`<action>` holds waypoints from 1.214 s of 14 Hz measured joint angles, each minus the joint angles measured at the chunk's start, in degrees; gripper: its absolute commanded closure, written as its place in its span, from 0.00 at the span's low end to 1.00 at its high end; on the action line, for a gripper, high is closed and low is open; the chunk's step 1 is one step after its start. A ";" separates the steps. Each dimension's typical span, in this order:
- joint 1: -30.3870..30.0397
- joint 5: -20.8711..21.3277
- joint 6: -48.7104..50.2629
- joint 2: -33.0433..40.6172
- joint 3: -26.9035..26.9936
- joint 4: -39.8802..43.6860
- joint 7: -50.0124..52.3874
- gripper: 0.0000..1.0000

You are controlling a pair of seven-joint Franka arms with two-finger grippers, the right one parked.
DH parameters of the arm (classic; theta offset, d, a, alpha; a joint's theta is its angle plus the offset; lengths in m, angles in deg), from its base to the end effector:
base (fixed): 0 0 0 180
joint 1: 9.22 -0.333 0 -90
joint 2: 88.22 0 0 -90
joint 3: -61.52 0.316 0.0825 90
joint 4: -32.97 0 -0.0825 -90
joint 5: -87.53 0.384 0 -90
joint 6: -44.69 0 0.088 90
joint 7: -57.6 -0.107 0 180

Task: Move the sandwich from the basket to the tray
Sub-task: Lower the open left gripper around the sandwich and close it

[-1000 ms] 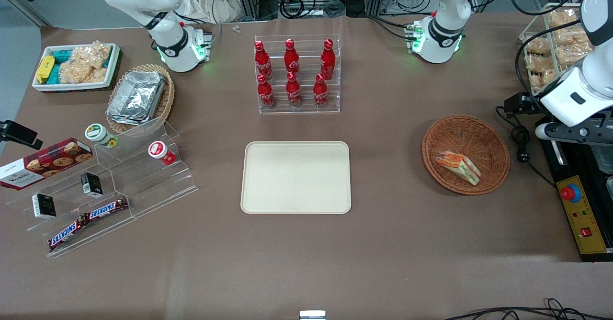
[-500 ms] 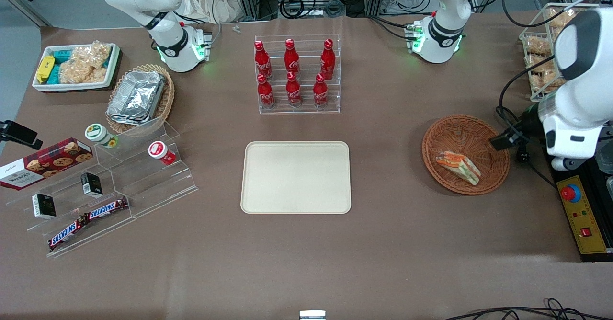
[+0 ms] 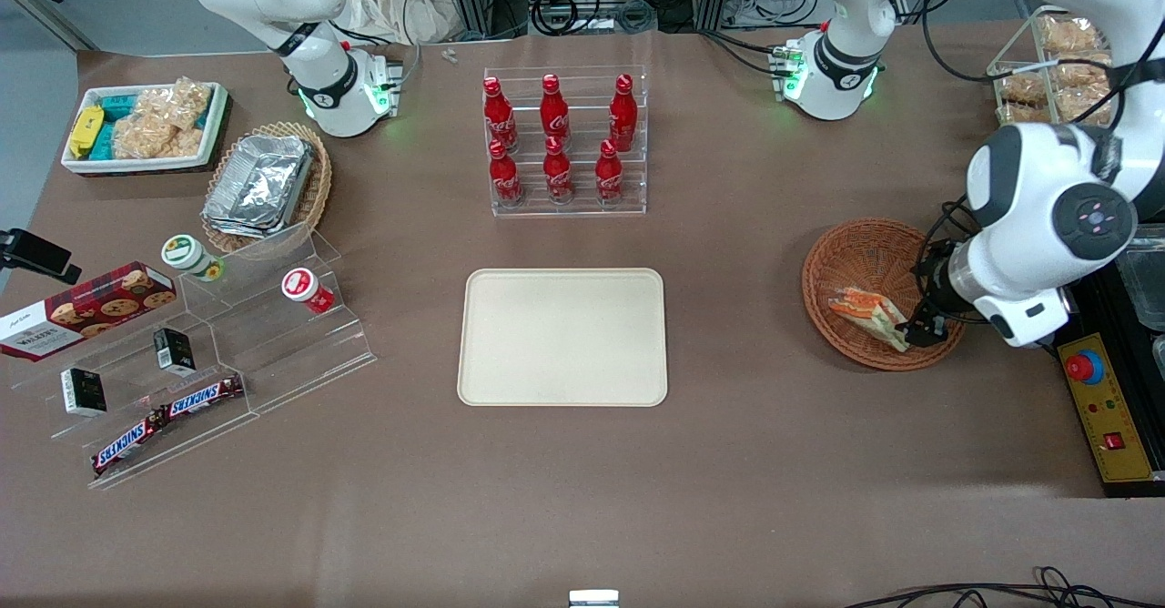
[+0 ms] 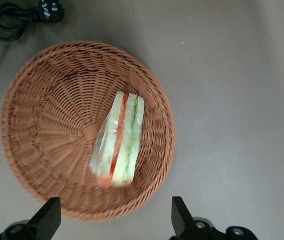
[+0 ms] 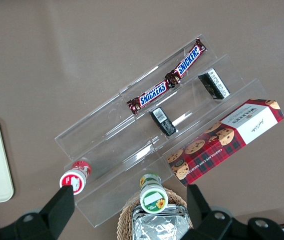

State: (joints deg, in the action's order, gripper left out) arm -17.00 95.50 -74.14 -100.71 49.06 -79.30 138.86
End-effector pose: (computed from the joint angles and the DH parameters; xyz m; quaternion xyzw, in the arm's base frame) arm 0.5869 -0.0367 0.3600 -0.8047 -0.5906 0.0110 0.0591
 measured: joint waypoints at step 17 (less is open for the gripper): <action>-0.04 6.46 -13.02 -5.19 0.07 -10.12 4.91 0.29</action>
State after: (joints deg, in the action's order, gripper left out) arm -17.04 101.96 -87.16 -105.90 49.13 -89.42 143.77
